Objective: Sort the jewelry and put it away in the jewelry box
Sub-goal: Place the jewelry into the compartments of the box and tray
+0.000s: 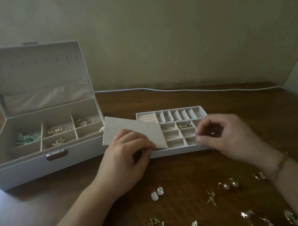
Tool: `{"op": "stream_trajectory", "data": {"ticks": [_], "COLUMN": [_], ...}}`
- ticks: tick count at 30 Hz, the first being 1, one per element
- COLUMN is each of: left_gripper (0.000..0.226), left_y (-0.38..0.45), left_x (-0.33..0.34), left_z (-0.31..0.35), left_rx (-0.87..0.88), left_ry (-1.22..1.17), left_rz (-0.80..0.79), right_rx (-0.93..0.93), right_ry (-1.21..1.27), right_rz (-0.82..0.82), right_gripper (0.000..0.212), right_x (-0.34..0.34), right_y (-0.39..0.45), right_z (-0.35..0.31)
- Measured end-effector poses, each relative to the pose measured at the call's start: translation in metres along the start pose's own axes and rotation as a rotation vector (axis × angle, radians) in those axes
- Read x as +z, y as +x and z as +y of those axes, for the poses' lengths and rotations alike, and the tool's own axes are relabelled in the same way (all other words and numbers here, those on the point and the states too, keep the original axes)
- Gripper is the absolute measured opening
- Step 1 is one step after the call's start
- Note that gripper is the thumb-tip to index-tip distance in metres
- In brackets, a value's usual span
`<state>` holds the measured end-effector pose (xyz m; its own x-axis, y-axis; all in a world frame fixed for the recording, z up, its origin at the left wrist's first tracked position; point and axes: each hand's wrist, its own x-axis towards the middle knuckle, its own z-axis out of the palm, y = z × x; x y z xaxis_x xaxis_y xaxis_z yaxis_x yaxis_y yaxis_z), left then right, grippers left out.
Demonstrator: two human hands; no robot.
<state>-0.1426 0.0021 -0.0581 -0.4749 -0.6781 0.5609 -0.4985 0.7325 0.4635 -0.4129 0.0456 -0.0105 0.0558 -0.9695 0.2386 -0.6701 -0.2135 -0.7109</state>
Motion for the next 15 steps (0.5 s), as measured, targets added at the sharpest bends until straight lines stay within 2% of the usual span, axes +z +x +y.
{"op": "stream_trajectory", "data": {"ticks": [4,11,15], "left_gripper": [0.016,0.015,0.014], "left_y": [0.000,0.001,0.001], "left_x": [-0.003,-0.002,-0.001], "left_z": [-0.001,-0.003,-0.002], "left_rx": [-0.005,-0.013,-0.022], "left_ry": [-0.014,-0.031,-0.043], "left_rz": [-0.012,-0.012,0.004], "right_rx": [-0.042,0.035,-0.043], "right_ry": [0.025,-0.002,0.006], "right_rz": [-0.024,-0.119,0.012], "right_gripper": [0.018,0.018,0.015], "right_x": [0.028,0.040,0.002], "right_y": [0.044,0.063,0.045], "right_z": [-0.010,0.001,0.004]}}
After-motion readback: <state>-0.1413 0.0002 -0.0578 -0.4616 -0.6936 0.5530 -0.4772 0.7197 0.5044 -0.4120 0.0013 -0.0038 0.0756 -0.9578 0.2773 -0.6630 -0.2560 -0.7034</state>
